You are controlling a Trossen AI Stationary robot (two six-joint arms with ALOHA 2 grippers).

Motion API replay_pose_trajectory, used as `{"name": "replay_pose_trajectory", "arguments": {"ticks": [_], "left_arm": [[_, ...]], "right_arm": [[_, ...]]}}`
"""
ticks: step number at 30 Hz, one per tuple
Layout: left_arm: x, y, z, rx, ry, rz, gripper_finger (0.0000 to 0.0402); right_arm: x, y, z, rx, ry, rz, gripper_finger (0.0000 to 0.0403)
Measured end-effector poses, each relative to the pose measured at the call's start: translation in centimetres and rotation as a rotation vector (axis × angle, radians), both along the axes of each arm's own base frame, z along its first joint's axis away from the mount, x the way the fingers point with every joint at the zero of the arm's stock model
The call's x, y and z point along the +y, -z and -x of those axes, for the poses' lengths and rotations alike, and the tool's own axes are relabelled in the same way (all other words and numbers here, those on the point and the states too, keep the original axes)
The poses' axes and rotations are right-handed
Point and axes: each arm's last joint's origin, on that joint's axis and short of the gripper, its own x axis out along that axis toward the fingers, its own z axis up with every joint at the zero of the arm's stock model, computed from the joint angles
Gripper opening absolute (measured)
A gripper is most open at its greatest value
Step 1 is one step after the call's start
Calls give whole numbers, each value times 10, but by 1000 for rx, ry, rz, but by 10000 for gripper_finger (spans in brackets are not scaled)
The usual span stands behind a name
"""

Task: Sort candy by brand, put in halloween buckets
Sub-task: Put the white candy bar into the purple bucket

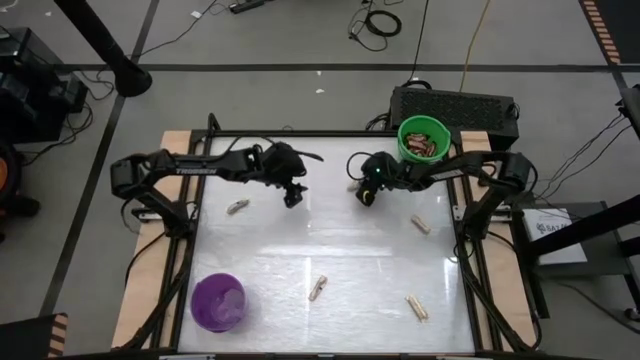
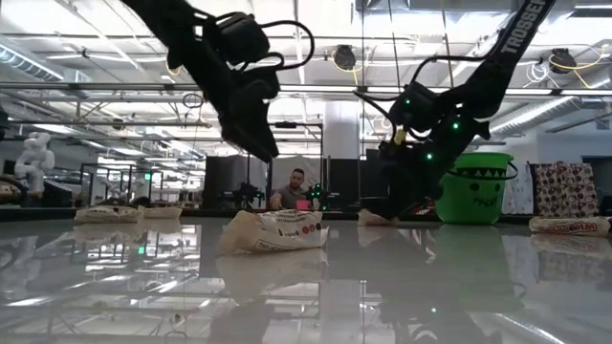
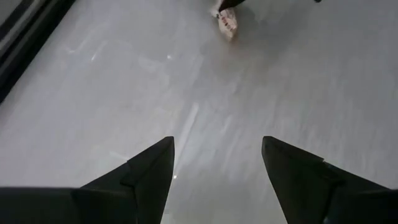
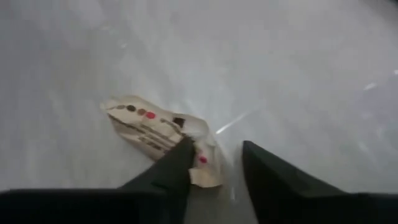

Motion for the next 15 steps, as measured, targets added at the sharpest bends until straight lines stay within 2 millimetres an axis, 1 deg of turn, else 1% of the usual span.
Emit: {"name": "replay_pose_trajectory", "arguments": {"ticks": [5,6,8,10,12,15], "left_arm": [[-9,22,-1,-127,-11,24,251],[-13,24,-2,-171,-5,31,251],[-22,29,-3,-253,-5,55,251],[-32,32,-4,-312,6,76,251],[-44,31,-7,-376,23,99,251],[-61,27,-12,-448,15,135,251]], "right_arm": [[6,-3,-1,-31,-70,-65,34],[8,-4,-2,-38,-82,-69,24],[12,-7,-2,-49,-99,-84,23],[18,-11,-3,-64,-115,-84,32],[24,-18,-7,-104,-140,-68,44],[34,-29,-14,-171,-187,-39,47]]}}
